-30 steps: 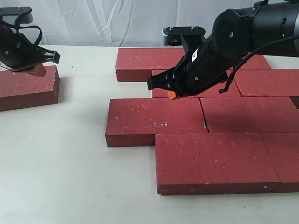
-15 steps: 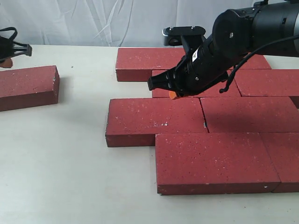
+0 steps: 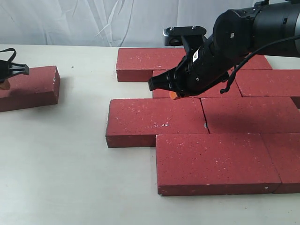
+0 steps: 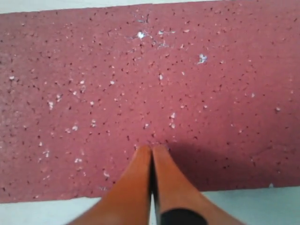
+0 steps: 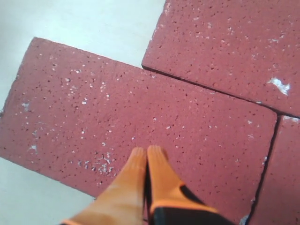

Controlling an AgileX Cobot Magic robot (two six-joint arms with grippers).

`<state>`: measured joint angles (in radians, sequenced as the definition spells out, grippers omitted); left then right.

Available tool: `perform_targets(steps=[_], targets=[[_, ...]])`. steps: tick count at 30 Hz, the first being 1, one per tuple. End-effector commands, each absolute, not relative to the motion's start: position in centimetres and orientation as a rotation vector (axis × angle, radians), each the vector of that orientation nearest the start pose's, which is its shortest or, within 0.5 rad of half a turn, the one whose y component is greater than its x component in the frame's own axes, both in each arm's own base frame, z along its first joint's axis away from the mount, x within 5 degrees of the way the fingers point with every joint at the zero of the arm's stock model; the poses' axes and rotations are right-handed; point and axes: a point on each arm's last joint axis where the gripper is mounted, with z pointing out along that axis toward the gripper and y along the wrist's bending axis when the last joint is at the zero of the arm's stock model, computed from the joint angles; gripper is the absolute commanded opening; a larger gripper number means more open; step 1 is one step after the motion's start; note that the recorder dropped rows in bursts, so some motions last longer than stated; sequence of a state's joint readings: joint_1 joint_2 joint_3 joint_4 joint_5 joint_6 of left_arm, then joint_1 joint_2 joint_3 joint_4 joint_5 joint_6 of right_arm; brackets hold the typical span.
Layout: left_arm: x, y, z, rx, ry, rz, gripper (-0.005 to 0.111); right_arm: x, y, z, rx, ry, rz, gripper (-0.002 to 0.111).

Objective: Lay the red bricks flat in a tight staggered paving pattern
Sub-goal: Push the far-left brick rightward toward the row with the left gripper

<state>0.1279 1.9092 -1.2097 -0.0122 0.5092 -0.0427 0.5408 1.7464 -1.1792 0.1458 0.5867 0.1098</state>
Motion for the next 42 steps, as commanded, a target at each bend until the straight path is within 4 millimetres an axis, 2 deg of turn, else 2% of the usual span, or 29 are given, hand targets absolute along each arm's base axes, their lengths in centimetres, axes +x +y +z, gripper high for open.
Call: perform_targets(steps=[1,12,19,23,29,32,36,42], targets=[[39.2,5.1,16.3,-0.256,2.63,0.007,0.0,31.0,19.1,22.3,-0.442,2.62,0.357,-0.001],[40.0,5.2,16.8,-0.247,2.525,0.015,0.0,31.0,19.2,22.3,-0.44,2.612,0.359,-0.001],[40.1,5.3,16.8,-0.162,2.527,0.05,0.0,31.0,19.2,22.3,-0.44,2.613,0.359,-0.001],[40.1,5.3,16.1,-0.163,2.544,0.049,0.0,31.1,19.2,22.3,-0.438,2.611,0.361,-0.001],[40.2,5.1,13.7,-0.164,2.613,0.04,0.0,31.0,19.2,22.3,-0.438,2.612,0.361,-0.001],[40.2,5.0,13.6,-0.179,2.614,0.028,0.0,31.1,19.2,22.3,-0.437,2.608,0.362,-0.001],[40.3,4.2,13.6,-0.154,2.617,0.018,0.0,31.1,19.2,22.3,-0.437,2.608,0.362,-0.001],[40.5,1.4,13.6,-0.042,2.626,-0.003,0.0,31.1,19.2,22.4,-0.436,2.602,0.364,-0.001]])
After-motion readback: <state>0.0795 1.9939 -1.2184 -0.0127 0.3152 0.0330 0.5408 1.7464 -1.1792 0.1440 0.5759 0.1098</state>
